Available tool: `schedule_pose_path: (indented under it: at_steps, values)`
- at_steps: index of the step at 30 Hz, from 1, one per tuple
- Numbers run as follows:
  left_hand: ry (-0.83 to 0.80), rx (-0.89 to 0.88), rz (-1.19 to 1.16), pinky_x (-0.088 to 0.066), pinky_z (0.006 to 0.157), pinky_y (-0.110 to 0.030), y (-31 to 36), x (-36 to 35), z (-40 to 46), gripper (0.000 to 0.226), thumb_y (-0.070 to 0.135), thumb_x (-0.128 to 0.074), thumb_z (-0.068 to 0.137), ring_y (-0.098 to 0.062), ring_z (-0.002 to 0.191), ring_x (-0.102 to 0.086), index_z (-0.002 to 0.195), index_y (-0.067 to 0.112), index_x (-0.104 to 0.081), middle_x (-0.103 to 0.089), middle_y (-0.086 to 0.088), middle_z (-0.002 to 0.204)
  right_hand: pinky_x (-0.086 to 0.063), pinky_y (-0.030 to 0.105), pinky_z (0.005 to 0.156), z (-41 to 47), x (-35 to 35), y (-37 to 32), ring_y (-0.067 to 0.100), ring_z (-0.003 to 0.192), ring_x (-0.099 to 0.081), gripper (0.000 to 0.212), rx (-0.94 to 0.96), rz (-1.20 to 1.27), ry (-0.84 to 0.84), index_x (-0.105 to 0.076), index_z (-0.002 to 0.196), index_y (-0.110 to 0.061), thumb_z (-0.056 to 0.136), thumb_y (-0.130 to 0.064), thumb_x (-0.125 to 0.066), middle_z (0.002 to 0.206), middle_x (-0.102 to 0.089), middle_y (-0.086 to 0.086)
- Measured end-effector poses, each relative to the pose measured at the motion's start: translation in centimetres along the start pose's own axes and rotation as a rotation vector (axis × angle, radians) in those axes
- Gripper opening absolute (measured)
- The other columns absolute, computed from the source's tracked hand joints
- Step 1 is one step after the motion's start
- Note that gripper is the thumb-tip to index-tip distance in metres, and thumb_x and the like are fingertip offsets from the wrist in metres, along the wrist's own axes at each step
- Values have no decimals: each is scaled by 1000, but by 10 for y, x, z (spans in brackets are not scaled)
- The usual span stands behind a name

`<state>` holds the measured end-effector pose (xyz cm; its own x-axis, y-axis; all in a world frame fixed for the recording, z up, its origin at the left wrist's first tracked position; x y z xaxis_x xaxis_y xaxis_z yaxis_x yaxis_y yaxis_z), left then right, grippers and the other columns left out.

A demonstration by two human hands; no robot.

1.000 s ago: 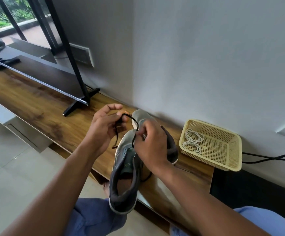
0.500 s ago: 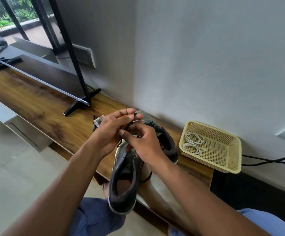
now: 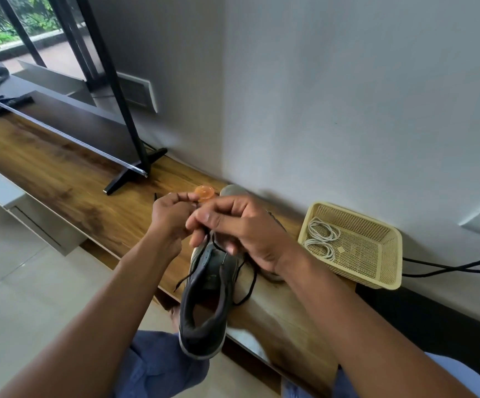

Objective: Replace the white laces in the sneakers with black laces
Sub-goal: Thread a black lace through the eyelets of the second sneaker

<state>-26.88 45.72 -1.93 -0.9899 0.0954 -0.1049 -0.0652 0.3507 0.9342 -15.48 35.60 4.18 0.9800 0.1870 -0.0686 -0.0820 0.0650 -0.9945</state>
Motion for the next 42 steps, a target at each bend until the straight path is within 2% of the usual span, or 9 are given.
schedule_pose_path:
  at_steps: [3, 9, 16, 20, 25, 30, 33, 38, 42]
  values:
    - [92, -81, 370, -49, 50, -23, -6, 9, 7, 27, -4, -56, 92, -5, 46, -56, 75, 14, -67, -65, -3, 65, -26, 20, 40, 0, 16, -29, 12, 46, -40, 19, 101, 129, 35, -75, 99, -2, 104, -10, -58, 75, -69, 13]
    - [93, -170, 1093, -46, 67, -30, -21, 19, 18, 17, 18, -64, 88, -17, 80, -63, 82, 29, -76, -70, 9, 82, -13, 32, 47, -2, 48, -41, 11, 49, -28, 23, 133, 211, 176, -77, 89, -13, 100, -27, -61, 69, -60, 3]
    - [107, -229, 1403, -44, 59, -30, -33, 15, 23, 15, 23, -61, 93, -17, 72, -59, 79, 27, -66, -64, 4, 85, -37, 32, 68, -10, 67, -44, 15, 79, -56, 30, 155, 257, 319, -74, 69, -14, 91, -32, -68, 92, -71, 6]
    - [77, -225, 1433, -43, 61, -32, -35, 15, 20, 13, 17, -62, 91, -17, 79, -58, 92, 28, -68, -63, 3, 92, -47, 44, 91, -10, 68, -50, 26, 83, -64, 38, 218, 481, 255, -69, 65, -7, 93, -33, -66, 83, -71, 12]
    - [-48, -337, 1223, -50, 71, -31, -17, 0, 11, 9, 33, -72, 87, -15, 92, -67, 95, 34, -75, -72, 11, 94, -47, 32, 60, -8, 65, -43, 25, 70, -57, 54, 90, 576, 239, -73, 89, 2, 97, -50, -58, 84, -68, 17]
    - [-892, -331, 686, -60, 89, -33, -17, -57, -31, 19, -7, -64, 95, -20, 94, -77, 105, 2, -79, -81, -4, 96, -36, 22, 44, -2, 70, -5, 13, 52, -50, 14, -47, 120, 498, -70, 103, 9, 99, -4, -65, 76, -68, 13]
    - [-1184, -221, 622, -56, 92, -32, -34, -64, -46, 24, -6, -61, 95, -32, 102, -75, 115, -9, -74, -78, -20, 107, -39, 24, 44, -2, 71, 18, 12, 49, -52, 11, -140, -45, 621, -70, 106, 4, 98, 1, -62, 68, -68, 9]
    - [-1070, -373, 760, -56, 84, -31, -27, -53, -36, 23, 15, -70, 84, -22, 94, -76, 102, 11, -84, -82, -3, 99, -51, 16, 60, 3, 59, 60, 3, 62, -69, 21, -308, -406, 520, -80, 104, -14, 93, -3, -66, 79, -77, -1]
    - [-919, -601, 923, -55, 71, -50, -13, -45, -34, 21, 43, -70, 82, -23, 74, -71, 83, 28, -86, -78, 5, 76, -58, 28, 59, 0, 53, 81, 12, 60, -70, 25, -387, -527, 469, -81, 81, -19, 78, 2, -67, 67, -74, -2]
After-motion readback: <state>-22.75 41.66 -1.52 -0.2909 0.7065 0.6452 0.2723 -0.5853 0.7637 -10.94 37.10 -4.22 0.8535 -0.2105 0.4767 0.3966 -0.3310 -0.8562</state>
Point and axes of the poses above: each hand's wrist, its own z-axis towards the middle knuckle, its own x-axis out of the back of the hand, y = z × x, the point moved 6 cm from there along z, towards the middle knuckle
